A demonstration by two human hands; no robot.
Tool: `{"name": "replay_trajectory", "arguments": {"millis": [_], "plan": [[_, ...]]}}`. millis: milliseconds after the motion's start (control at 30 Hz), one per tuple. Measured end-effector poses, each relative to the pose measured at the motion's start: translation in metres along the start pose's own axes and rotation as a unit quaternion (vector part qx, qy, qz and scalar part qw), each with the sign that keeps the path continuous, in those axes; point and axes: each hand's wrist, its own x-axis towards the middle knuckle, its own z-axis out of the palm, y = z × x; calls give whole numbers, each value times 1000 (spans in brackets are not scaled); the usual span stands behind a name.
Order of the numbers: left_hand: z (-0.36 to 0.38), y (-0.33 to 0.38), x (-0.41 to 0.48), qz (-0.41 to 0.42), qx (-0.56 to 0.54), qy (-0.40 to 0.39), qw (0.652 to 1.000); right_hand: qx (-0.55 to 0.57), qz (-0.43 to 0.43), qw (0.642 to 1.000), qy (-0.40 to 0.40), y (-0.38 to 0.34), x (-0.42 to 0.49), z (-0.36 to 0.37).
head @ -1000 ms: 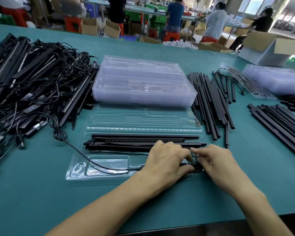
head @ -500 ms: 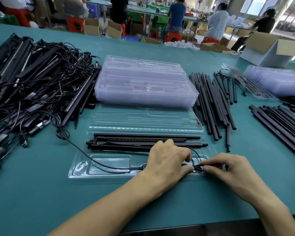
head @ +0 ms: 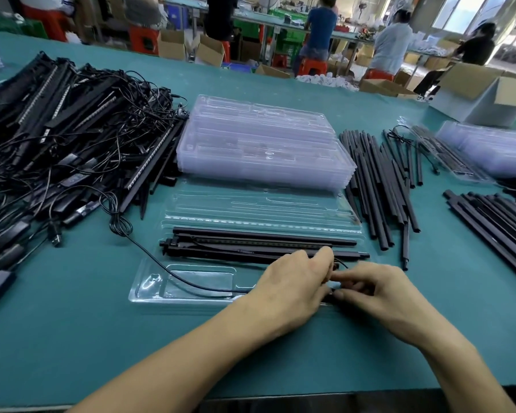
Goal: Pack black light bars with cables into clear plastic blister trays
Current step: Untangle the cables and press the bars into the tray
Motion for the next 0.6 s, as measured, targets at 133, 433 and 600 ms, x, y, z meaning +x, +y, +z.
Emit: {"name": "replay_trajectory", "arguments": {"millis": [133,433,600], "plan": [[-21,-18,-25,46,4,59,997,-31,-6,999,13,-1,-2,6],[-116,-139,-99,-195,174,170,950,-95,-5,995,-17,-7,2,6],[-126,-160,-124,-187,296,128,928,-75,7,997,8,-7,-1,8]]}}
